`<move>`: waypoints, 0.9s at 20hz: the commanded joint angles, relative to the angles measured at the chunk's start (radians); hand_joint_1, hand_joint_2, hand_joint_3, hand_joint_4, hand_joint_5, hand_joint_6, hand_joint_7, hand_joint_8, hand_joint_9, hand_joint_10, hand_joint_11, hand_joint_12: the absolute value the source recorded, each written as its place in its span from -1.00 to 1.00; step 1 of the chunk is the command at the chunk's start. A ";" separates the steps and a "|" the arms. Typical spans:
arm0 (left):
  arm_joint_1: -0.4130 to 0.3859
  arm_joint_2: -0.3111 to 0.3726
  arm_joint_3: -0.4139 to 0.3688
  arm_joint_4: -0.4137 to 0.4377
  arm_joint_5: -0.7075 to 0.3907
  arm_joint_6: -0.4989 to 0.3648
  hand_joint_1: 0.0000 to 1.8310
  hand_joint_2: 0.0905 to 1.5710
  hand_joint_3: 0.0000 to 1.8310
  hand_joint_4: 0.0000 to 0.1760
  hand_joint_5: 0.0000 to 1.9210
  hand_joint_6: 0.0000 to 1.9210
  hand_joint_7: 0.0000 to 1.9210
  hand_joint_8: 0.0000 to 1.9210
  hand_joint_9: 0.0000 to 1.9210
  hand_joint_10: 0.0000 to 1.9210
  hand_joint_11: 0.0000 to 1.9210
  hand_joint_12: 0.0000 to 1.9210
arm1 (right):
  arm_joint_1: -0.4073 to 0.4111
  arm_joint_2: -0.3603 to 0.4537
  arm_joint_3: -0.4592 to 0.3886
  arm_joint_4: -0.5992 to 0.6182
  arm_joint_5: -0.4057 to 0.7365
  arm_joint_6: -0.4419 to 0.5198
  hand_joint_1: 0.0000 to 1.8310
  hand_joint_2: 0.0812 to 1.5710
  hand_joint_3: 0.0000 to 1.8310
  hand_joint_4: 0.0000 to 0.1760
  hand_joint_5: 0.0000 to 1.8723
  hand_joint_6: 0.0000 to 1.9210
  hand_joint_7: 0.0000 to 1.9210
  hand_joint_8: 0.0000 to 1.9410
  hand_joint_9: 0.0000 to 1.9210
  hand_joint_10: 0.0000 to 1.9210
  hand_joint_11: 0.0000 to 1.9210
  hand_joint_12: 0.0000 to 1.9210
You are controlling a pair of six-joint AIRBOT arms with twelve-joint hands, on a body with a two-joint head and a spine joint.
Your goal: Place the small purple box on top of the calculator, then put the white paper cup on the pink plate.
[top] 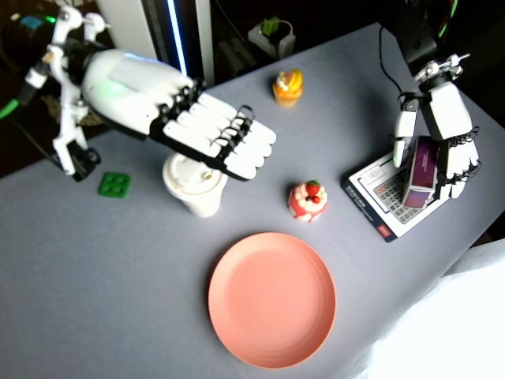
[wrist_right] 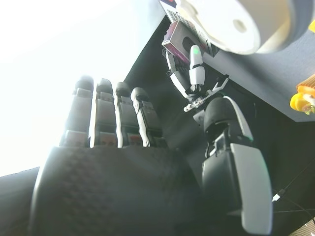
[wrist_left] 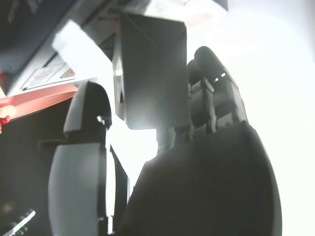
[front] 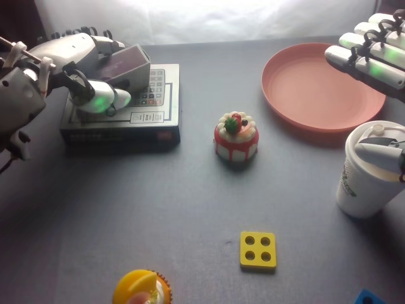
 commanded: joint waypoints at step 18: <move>0.083 0.266 -0.357 0.506 -0.626 -0.159 -0.19 0.49 -0.99 1.00 -1.00 -1.00 -1.00 -1.00 -1.00 -1.00 -1.00 -0.98 | -0.042 0.023 0.036 -0.105 0.140 0.302 -0.48 0.26 -1.00 -0.69 -1.00 -1.00 -1.00 -1.00 -1.00 -1.00 -0.97 -0.98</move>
